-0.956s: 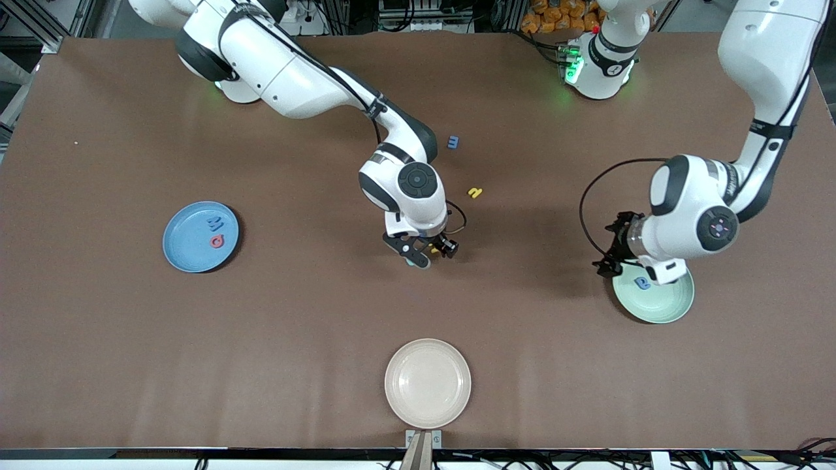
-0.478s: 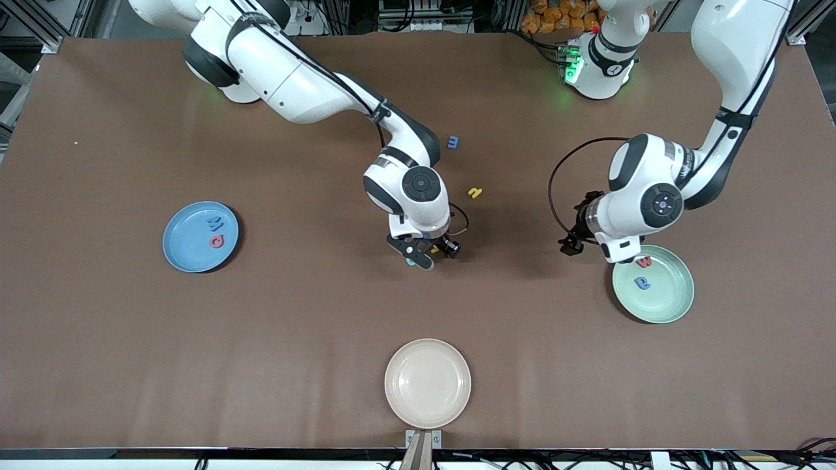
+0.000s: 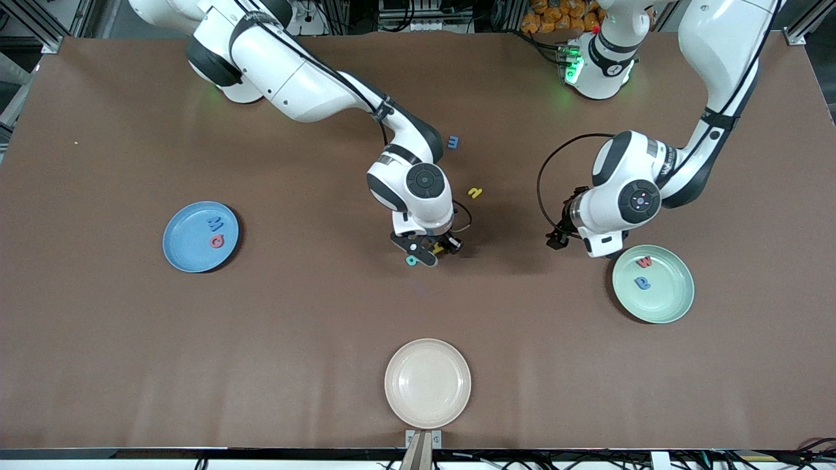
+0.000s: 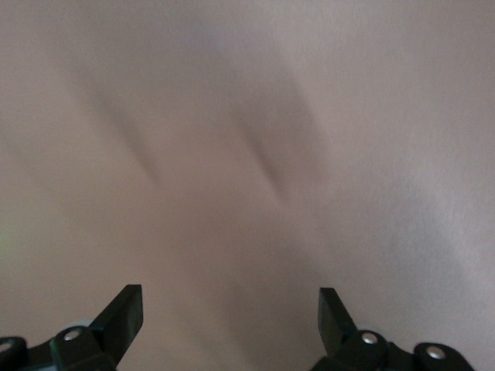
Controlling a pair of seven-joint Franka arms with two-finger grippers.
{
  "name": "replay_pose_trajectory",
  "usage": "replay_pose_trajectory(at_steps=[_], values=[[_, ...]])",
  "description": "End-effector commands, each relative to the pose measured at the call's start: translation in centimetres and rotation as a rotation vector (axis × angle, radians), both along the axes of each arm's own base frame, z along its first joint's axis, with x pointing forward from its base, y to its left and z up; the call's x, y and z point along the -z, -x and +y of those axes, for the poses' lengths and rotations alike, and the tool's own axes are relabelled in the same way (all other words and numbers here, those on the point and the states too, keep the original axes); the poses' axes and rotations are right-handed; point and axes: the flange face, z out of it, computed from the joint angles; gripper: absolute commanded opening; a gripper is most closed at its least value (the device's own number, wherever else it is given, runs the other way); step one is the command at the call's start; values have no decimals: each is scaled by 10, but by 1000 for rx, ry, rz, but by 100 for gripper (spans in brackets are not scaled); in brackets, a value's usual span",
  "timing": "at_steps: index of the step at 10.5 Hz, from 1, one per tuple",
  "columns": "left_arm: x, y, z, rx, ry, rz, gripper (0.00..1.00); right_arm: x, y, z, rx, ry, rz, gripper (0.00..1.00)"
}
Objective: Sort uppercase to blue plate, lowercase to green plate
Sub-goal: 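Lower the right gripper onto the yellow H while the left gripper returns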
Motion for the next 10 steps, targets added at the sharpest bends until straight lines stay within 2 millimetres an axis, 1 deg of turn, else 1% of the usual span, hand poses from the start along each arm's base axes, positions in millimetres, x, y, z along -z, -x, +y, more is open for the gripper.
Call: replay_pose_trajectory(at_steps=[1,4,6,8,10], values=[[-1,7,-13,13,-3,-13,100,4,-5,2,2,3,-12,49],[-1,12,-27,82,-28,-35,100,6,-6,0,-16,11,-17,44],[-7,8,-27,124,-52,-73,100,6,-7,-1,-19,13,-19,39],[-9,5,-29,141,-46,-100,100,7,-6,0,-27,16,-21,32],[-9,4,-29,150,-48,-116,100,7,-5,0,-30,16,-22,27]])
